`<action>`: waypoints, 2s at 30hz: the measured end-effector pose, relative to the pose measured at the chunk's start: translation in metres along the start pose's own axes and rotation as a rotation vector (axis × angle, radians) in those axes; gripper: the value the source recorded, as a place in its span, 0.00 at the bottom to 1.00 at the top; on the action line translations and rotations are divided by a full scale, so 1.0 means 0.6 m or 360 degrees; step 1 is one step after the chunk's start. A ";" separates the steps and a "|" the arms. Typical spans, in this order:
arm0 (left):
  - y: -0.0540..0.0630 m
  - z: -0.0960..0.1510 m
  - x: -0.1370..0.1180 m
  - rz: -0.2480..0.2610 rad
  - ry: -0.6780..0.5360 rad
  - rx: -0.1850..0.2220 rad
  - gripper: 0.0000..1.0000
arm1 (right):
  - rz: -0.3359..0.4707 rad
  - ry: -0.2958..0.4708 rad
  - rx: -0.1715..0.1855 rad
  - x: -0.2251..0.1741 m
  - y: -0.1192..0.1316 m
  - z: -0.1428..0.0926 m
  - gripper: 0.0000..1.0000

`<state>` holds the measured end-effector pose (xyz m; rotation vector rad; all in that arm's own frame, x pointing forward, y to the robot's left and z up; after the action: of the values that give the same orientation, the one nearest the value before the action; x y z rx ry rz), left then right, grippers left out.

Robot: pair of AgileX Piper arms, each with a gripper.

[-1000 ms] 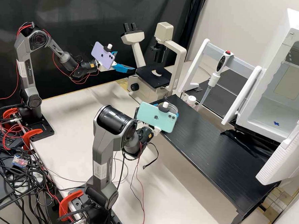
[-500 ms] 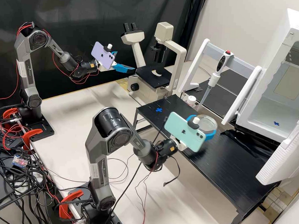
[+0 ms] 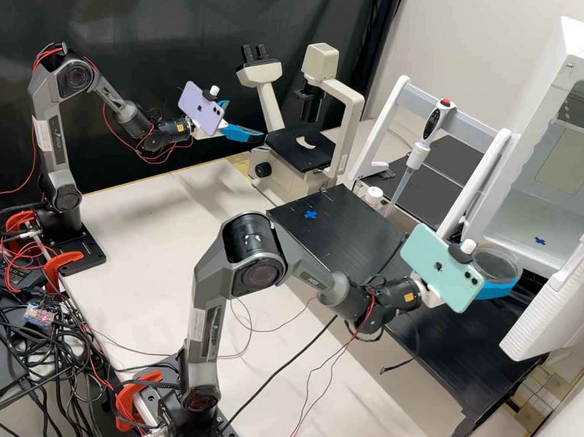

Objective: Move the petri dish to the incubator

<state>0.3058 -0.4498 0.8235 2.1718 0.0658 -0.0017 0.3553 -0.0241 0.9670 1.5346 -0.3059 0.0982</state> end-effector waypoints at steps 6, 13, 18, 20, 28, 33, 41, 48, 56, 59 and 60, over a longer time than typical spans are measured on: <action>0.000 0.000 0.000 0.0000 0.0000 0.0000 1.00 | -0.0010 -0.0063 -0.0059 0.076 0.001 -0.024 0.00; 0.000 0.000 0.000 0.0000 0.0000 0.0000 1.00 | -0.0047 -0.0109 -0.0122 0.150 -0.015 -0.049 0.00; 0.000 0.000 0.000 0.0000 0.0000 0.0000 1.00 | -0.0060 -0.0133 -0.0143 0.197 -0.022 -0.059 0.00; 0.000 0.000 0.000 0.0000 0.0000 0.0000 1.00 | -0.0072 -0.0153 -0.0156 0.213 -0.025 -0.057 0.00; 0.000 0.000 0.000 0.0000 0.0000 0.0000 1.00 | -0.0115 -0.0194 -0.0122 0.263 -0.041 -0.050 0.00; 0.000 0.000 0.000 0.0000 0.0000 0.0000 1.00 | -0.0115 -0.0186 -0.0126 0.285 -0.045 -0.053 0.00; 0.000 0.000 0.000 0.0000 0.0000 0.0000 1.00 | -0.0115 -0.0196 -0.0107 0.307 -0.061 -0.065 0.00; 0.000 0.000 0.000 0.0000 0.0000 0.0000 1.00 | -0.0116 -0.0231 -0.0113 0.317 -0.071 -0.062 1.00; 0.000 0.000 0.000 0.0000 0.0000 0.0000 1.00 | -0.0148 -0.0278 -0.0150 0.318 -0.073 -0.059 1.00; 0.000 0.000 0.000 0.0000 0.0000 0.0000 1.00 | -0.0165 -0.0291 -0.0153 0.317 -0.075 -0.058 1.00; 0.000 0.000 0.000 0.0000 0.0000 0.0000 1.00 | -0.0172 -0.0291 -0.0166 0.317 -0.076 -0.058 1.00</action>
<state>0.3058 -0.4498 0.8235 2.1718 0.0658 -0.0017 0.5539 -0.0158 0.9717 1.4555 -0.3668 -0.1421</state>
